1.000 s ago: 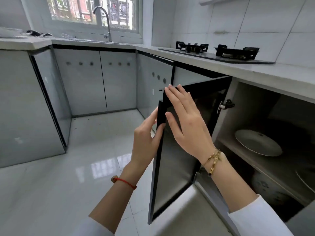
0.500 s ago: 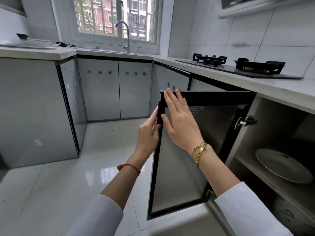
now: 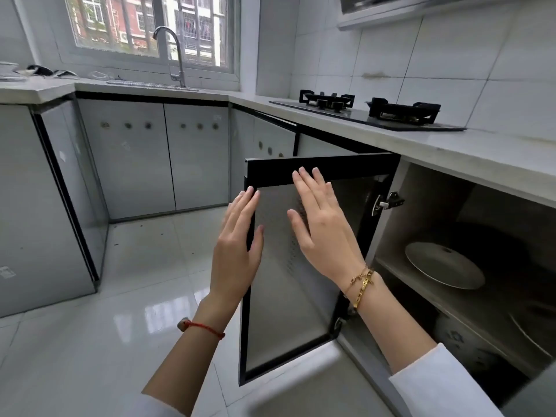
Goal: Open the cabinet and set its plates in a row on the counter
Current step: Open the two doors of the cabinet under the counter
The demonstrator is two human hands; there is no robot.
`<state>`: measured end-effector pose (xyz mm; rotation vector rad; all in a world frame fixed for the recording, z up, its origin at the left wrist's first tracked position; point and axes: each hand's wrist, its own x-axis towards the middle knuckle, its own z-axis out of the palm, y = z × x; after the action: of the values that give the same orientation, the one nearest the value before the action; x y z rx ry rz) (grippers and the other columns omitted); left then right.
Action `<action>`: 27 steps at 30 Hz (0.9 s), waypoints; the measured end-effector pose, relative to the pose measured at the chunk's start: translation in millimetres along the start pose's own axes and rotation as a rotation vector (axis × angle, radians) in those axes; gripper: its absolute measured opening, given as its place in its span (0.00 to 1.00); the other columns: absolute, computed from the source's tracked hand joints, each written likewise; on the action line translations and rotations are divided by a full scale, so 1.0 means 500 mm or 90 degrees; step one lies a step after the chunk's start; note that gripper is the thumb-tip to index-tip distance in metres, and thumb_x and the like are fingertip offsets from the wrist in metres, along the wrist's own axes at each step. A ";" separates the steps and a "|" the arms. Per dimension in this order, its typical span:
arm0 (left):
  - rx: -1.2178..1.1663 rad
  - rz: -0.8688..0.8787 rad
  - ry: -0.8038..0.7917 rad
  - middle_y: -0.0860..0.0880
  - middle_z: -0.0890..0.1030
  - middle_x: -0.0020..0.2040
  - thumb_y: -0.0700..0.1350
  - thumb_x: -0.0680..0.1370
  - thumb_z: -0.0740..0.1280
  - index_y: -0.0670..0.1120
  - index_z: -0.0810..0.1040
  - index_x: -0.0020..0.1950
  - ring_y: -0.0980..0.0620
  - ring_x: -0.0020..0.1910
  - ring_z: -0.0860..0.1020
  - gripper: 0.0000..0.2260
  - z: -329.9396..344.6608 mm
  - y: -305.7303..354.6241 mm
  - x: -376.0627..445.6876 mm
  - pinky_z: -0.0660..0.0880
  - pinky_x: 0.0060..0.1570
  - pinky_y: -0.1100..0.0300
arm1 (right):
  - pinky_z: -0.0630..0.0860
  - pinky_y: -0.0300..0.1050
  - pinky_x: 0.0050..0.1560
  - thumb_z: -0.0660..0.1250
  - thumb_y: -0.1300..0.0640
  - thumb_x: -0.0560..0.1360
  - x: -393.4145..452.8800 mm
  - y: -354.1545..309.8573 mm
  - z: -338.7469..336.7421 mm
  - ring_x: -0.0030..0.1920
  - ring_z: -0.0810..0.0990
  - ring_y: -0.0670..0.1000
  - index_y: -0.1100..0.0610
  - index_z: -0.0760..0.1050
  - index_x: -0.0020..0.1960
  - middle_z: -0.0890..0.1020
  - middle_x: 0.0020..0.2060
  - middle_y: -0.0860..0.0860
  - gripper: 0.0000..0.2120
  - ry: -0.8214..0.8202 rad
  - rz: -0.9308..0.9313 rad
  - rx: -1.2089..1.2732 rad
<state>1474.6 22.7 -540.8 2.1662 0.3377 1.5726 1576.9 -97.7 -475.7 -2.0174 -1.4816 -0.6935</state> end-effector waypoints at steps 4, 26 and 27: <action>-0.025 0.097 -0.062 0.48 0.70 0.73 0.35 0.78 0.66 0.42 0.68 0.74 0.51 0.75 0.65 0.23 0.035 0.044 -0.002 0.66 0.72 0.48 | 0.45 0.48 0.79 0.54 0.51 0.82 -0.059 0.041 -0.046 0.79 0.47 0.48 0.57 0.55 0.78 0.59 0.77 0.51 0.26 0.019 0.058 -0.051; -0.355 0.151 -0.396 0.56 0.72 0.71 0.47 0.80 0.63 0.51 0.68 0.74 0.62 0.71 0.67 0.21 0.407 0.386 -0.076 0.67 0.70 0.61 | 0.48 0.50 0.79 0.55 0.53 0.82 -0.375 0.246 -0.366 0.79 0.47 0.48 0.57 0.56 0.78 0.58 0.78 0.51 0.26 0.115 0.372 -0.346; -0.366 0.154 -0.406 0.56 0.72 0.71 0.47 0.80 0.63 0.51 0.67 0.74 0.61 0.71 0.67 0.21 0.421 0.401 -0.078 0.67 0.70 0.60 | 0.48 0.50 0.79 0.55 0.54 0.82 -0.381 0.254 -0.376 0.79 0.47 0.49 0.58 0.56 0.77 0.58 0.78 0.51 0.26 0.122 0.375 -0.353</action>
<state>1649.1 -213.2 -530.7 2.1250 -0.5282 0.8434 1631.8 -388.8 -484.3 -2.5296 -0.5515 -1.0688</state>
